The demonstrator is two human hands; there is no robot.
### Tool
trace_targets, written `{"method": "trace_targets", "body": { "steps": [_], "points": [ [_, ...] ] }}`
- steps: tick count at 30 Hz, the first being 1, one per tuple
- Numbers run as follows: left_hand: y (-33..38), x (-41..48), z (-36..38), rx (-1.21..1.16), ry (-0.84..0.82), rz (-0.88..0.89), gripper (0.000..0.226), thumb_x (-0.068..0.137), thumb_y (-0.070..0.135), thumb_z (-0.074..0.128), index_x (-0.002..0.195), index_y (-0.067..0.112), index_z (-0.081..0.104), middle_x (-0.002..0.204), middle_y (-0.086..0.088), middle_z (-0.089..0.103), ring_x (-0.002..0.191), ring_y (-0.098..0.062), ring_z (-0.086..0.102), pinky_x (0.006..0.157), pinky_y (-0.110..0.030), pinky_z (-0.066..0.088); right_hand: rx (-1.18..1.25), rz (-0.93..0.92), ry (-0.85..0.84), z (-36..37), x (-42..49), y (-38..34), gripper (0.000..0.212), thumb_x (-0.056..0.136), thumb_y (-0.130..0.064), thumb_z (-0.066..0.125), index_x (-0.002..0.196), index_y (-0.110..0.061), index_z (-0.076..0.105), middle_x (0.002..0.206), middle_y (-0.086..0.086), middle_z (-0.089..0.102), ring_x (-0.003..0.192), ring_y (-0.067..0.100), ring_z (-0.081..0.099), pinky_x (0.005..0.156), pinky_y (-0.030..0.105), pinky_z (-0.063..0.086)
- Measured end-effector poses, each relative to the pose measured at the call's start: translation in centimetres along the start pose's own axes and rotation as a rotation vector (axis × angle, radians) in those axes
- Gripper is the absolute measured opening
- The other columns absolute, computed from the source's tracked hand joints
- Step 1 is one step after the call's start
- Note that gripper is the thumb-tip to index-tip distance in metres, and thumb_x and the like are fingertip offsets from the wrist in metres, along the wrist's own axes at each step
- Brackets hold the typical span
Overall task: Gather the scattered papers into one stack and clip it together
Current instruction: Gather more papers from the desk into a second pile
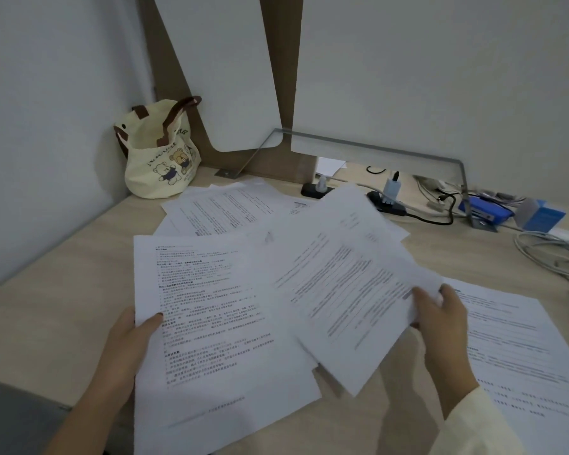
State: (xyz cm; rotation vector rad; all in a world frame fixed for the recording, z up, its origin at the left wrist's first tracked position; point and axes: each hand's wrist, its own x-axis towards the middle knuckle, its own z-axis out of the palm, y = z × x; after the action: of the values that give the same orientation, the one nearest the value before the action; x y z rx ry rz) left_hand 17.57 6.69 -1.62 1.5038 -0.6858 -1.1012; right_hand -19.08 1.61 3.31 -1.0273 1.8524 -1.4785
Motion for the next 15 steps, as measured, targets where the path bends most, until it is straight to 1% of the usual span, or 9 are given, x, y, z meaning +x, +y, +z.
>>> {"method": "trace_targets", "body": {
  "steps": [2, 4, 6, 7, 8, 10, 12, 13, 15],
  "points": [
    [0.2, -0.1, 0.0, 0.000, -0.006, 0.006, 0.033, 0.093, 0.013, 0.053, 0.126, 0.011, 0.055, 0.117, -0.008, 0.064, 0.104, -0.029, 0.061, 0.087, -0.043, 0.049, 0.189, 0.022, 0.072, -0.6, 0.6, -0.8, 0.016, 0.089, -0.015, 0.051, 0.105, -0.015, 0.056, 0.106, 0.009, 0.062, 0.091, 0.026, 0.061, 0.074, 0.039, 0.055],
    [0.3, -0.3, 0.0, 0.000, -0.011, 0.005, 0.034, 0.093, 0.013, 0.053, 0.126, 0.011, 0.055, 0.119, -0.009, 0.064, 0.105, -0.029, 0.061, 0.093, -0.047, 0.047, 0.411, 0.069, 0.071, -1.4, 1.1, -1.5, 0.025, 0.091, -0.011, 0.050, 0.114, -0.014, 0.056, 0.108, 0.004, 0.062, 0.092, 0.020, 0.061, 0.069, 0.029, 0.058],
    [0.4, -0.4, -0.1, -0.001, -0.022, 0.003, 0.034, 0.093, 0.013, 0.054, 0.126, 0.012, 0.055, 0.119, -0.009, 0.064, 0.105, -0.029, 0.062, 0.095, -0.048, 0.046, 0.561, 0.130, 0.000, -1.8, 1.5, -1.7, 0.026, 0.091, -0.007, 0.050, 0.117, -0.013, 0.057, 0.105, 0.002, 0.065, 0.089, 0.015, 0.063, 0.060, 0.019, 0.058],
    [0.4, -0.5, 0.0, 0.000, -0.028, 0.003, 0.034, 0.093, 0.014, 0.054, 0.127, 0.012, 0.054, 0.119, -0.008, 0.064, 0.105, -0.029, 0.062, 0.095, -0.048, 0.046, 0.593, 0.172, -0.068, -1.7, 1.7, -1.5, 0.024, 0.092, -0.006, 0.050, 0.114, -0.011, 0.057, 0.102, 0.002, 0.067, 0.087, 0.014, 0.065, 0.056, 0.017, 0.056],
    [0.5, -0.6, 0.0, 0.001, -0.035, 0.000, 0.034, 0.093, 0.014, 0.054, 0.127, 0.013, 0.054, 0.119, -0.008, 0.064, 0.105, -0.029, 0.062, 0.095, -0.049, 0.046, 0.590, 0.214, -0.148, -1.5, 1.8, -1.3, 0.020, 0.092, -0.005, 0.049, 0.110, -0.010, 0.057, 0.096, 0.002, 0.070, 0.081, 0.012, 0.068, 0.053, 0.016, 0.055],
    [0.7, -0.7, -0.1, 0.000, -0.060, -0.006, 0.034, 0.093, 0.014, 0.052, 0.127, 0.013, 0.054, 0.119, -0.008, 0.064, 0.105, -0.031, 0.062, 0.096, -0.051, 0.045, 0.464, 0.260, -0.320, -0.8, 1.9, -0.7, 0.015, 0.092, -0.005, 0.049, 0.104, -0.007, 0.058, 0.090, 0.004, 0.071, 0.070, 0.009, 0.070, 0.052, 0.018, 0.055],
    [0.9, -0.8, -0.2, -0.008, -0.077, -0.016, 0.034, 0.094, 0.013, 0.051, 0.127, 0.013, 0.054, 0.119, -0.010, 0.065, 0.104, -0.032, 0.063, 0.094, -0.050, 0.047, 0.253, 0.243, -0.508, 0.1, 2.0, -0.2, 0.017, 0.092, -0.007, 0.051, 0.106, -0.006, 0.061, 0.097, 0.009, 0.070, 0.078, 0.017, 0.070, 0.058, 0.023, 0.056],
    [1.0, -0.8, -0.2, -0.013, -0.089, -0.021, 0.033, 0.093, 0.013, 0.051, 0.126, 0.013, 0.055, 0.117, -0.010, 0.066, 0.102, -0.032, 0.064, 0.090, -0.048, 0.049, 0.162, 0.234, -0.594, 0.6, 2.1, 0.0, 0.020, 0.091, -0.008, 0.053, 0.109, -0.006, 0.062, 0.100, 0.012, 0.070, 0.083, 0.022, 0.068, 0.062, 0.026, 0.056],
    [1.3, -1.0, -0.4, -0.037, -0.128, -0.034, 0.030, 0.093, 0.013, 0.051, 0.122, 0.015, 0.058, 0.112, -0.008, 0.070, 0.098, -0.030, 0.067, 0.080, -0.043, 0.053, -0.007, 0.216, -0.746, 1.5, 2.2, -0.1, 0.020, 0.090, -0.009, 0.055, 0.108, -0.006, 0.064, 0.098, 0.013, 0.071, 0.084, 0.026, 0.067, 0.065, 0.027, 0.055]
  ]
}}
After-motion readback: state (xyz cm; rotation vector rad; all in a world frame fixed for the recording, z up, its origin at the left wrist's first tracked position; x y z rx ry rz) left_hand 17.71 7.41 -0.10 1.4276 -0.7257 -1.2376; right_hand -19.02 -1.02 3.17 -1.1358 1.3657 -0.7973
